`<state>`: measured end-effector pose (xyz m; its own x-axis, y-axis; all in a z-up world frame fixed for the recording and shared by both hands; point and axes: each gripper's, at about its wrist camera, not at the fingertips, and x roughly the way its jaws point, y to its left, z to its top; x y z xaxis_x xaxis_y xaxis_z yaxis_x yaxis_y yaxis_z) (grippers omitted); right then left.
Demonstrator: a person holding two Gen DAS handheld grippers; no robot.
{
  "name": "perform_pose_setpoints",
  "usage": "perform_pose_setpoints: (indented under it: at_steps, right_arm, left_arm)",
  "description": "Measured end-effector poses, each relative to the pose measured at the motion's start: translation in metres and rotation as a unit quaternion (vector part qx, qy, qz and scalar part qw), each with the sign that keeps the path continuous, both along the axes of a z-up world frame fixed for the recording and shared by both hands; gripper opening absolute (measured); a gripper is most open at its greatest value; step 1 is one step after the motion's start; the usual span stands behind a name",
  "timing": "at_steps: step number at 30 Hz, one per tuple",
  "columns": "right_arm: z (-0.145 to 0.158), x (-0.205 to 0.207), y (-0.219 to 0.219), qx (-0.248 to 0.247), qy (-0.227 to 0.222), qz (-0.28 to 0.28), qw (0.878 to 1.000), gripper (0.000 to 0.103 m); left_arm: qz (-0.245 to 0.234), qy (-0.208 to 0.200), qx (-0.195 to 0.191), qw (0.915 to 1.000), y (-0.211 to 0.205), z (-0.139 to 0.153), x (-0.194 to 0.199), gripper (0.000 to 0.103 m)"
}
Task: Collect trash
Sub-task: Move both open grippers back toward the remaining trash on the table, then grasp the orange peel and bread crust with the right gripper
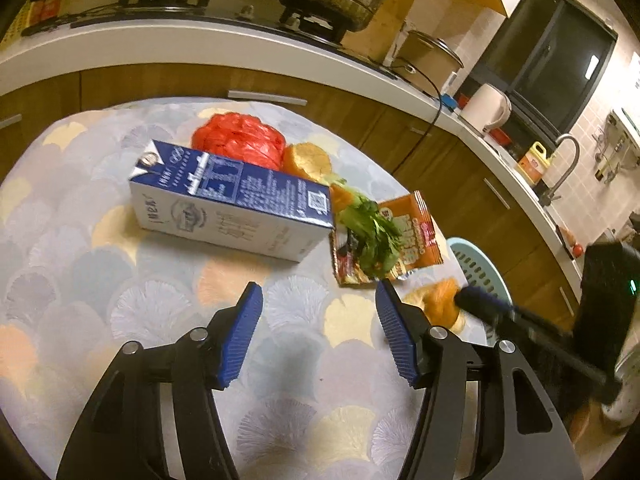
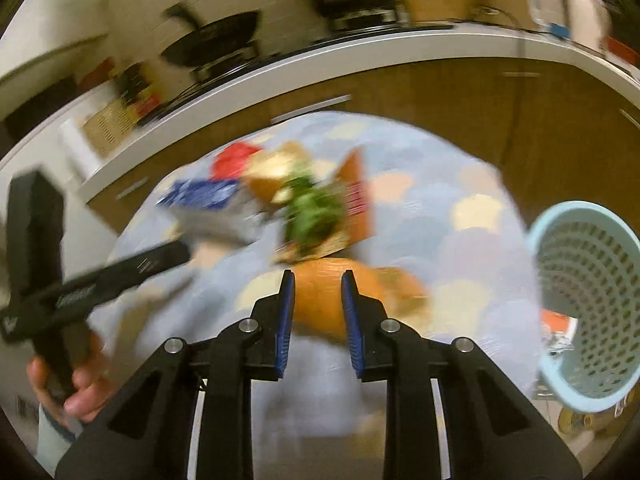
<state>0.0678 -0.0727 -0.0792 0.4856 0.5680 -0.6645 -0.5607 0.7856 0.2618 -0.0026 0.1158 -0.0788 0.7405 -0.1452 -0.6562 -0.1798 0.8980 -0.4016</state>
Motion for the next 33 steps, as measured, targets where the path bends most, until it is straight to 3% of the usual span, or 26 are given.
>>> perform_pose_setpoints:
  at_steps: [3,11,16,20,22,25,33]
  right_arm:
    - [-0.002,0.019,-0.011,0.002,0.002,-0.029,1.000,0.053]
    - [-0.029,0.038,-0.008,-0.003,0.062,-0.014,0.998,0.053]
    - [-0.036,0.016,-0.011,-0.002,0.062,0.034,0.997,0.055]
    - [-0.041,0.009,-0.002,0.005,0.089,0.085,0.992,0.056]
    - [-0.040,0.001,0.005,-0.013,0.070,0.089,0.994,0.056]
    - [-0.042,-0.005,0.010,-0.001,0.088,0.114,0.990,0.056]
    - [-0.043,-0.042,0.014,-0.003,0.064,0.153,0.986,0.056]
  left_arm:
    - [-0.009,0.002,0.001,1.0000,-0.005,-0.002,0.003,0.057]
    - [-0.016,0.012,0.005,0.9998,-0.009,-0.007,0.006,0.057]
    - [-0.020,0.016,0.007,0.9996,-0.009,-0.011,0.007,0.057]
    - [-0.025,0.022,0.004,0.9994,-0.015,-0.015,0.011,0.057]
    - [-0.026,0.024,0.006,0.9993,-0.018,-0.016,0.012,0.057]
    - [-0.026,0.024,0.009,0.9993,-0.016,-0.015,0.011,0.057]
    - [-0.016,0.016,0.007,0.9997,-0.008,-0.009,0.008,0.057]
